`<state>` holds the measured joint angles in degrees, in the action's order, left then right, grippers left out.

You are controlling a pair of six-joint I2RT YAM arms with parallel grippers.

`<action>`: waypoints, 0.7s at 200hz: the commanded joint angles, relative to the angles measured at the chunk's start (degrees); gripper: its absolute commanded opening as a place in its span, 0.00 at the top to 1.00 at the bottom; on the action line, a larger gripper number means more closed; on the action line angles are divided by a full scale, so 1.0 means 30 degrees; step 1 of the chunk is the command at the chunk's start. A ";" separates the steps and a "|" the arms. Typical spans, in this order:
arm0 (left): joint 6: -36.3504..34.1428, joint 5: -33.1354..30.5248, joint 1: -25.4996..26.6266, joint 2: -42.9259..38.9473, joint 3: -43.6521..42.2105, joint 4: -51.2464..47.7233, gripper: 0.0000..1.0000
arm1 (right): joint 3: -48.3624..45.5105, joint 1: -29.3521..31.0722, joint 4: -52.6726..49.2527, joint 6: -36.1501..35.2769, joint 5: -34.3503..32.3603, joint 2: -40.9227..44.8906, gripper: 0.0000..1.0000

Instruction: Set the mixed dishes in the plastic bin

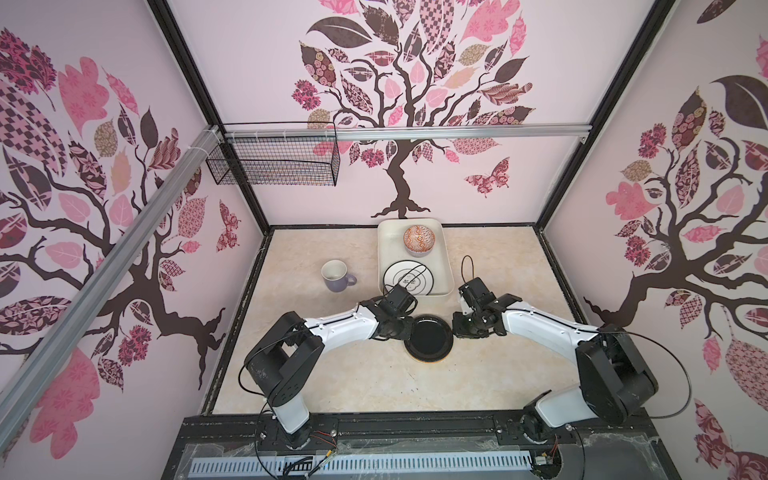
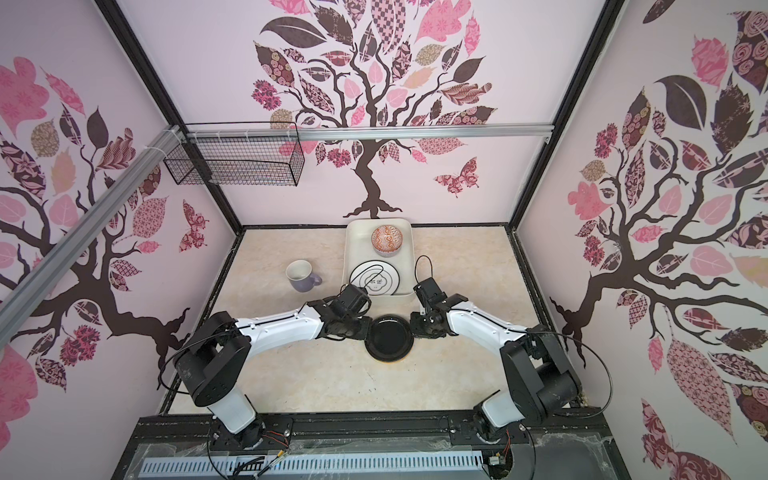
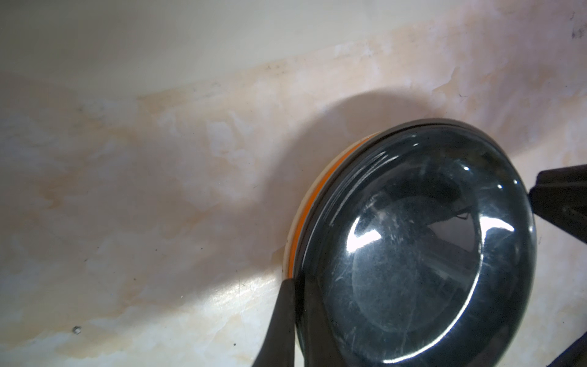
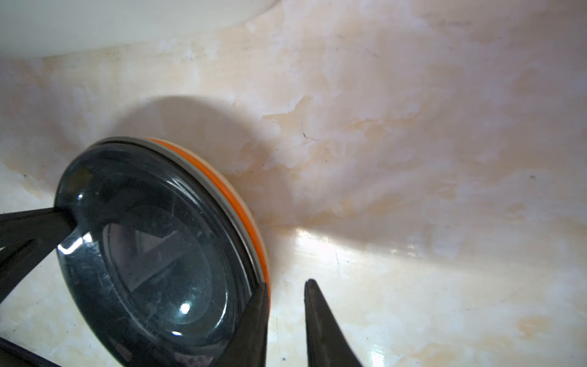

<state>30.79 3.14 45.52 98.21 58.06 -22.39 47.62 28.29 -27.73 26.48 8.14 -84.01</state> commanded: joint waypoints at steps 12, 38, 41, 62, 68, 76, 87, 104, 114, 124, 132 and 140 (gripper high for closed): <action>-0.0217 0.0037 0.0047 0.0982 0.0458 0.0021 0.94 | 0.0912 0.0172 0.0189 -0.0388 0.0930 0.1179 0.71; -0.0172 0.0124 0.0048 0.1129 0.0458 0.0140 0.95 | 0.0988 0.0178 0.0065 -0.0418 0.0945 0.1397 0.70; -0.0164 0.0152 0.0038 0.1147 0.0455 0.0184 0.96 | 0.1001 0.0178 0.0067 -0.0418 0.0948 0.1408 0.70; -0.0172 0.0215 0.0036 0.1213 0.0490 0.0221 0.97 | 0.0947 0.0176 0.0098 -0.0455 0.1184 0.1464 0.70; -0.0141 0.0229 0.0007 0.1191 0.0500 0.0219 0.97 | 0.0916 0.0173 0.0133 -0.0446 0.1254 0.1432 0.71; -0.0144 0.0236 0.0040 0.1180 0.0490 0.0226 0.97 | 0.0861 0.0177 0.0174 -0.0416 0.1318 0.1359 0.72; -0.0139 0.0216 0.0024 0.1196 0.0453 0.0226 0.97 | 0.0797 0.0178 0.0189 -0.0362 0.1352 0.1259 0.72; -0.0131 0.0214 0.0033 0.1184 0.0450 0.0228 0.97 | 0.0667 0.0162 0.0221 -0.0335 0.1247 0.1113 0.74; -0.0114 0.0227 0.0033 0.1157 0.0436 0.0201 0.97 | 0.0681 0.0176 0.0124 -0.0316 0.1091 0.1056 0.74; -0.0110 0.0215 0.0033 0.1102 0.0397 0.0177 0.98 | 0.0637 0.0176 0.0087 -0.0331 0.0959 0.1050 0.74; -0.0123 0.0185 0.0035 0.1020 0.0417 0.0115 0.95 | 0.0652 0.0173 0.0073 -0.0347 0.0812 0.1022 0.73; -0.0106 0.0141 0.0029 0.0888 0.0374 0.0038 0.91 | 0.0655 0.0178 0.0072 -0.0356 0.0773 0.0949 0.73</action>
<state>30.59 4.47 45.52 99.92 59.02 -20.23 49.12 28.60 -26.76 25.54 11.33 -81.17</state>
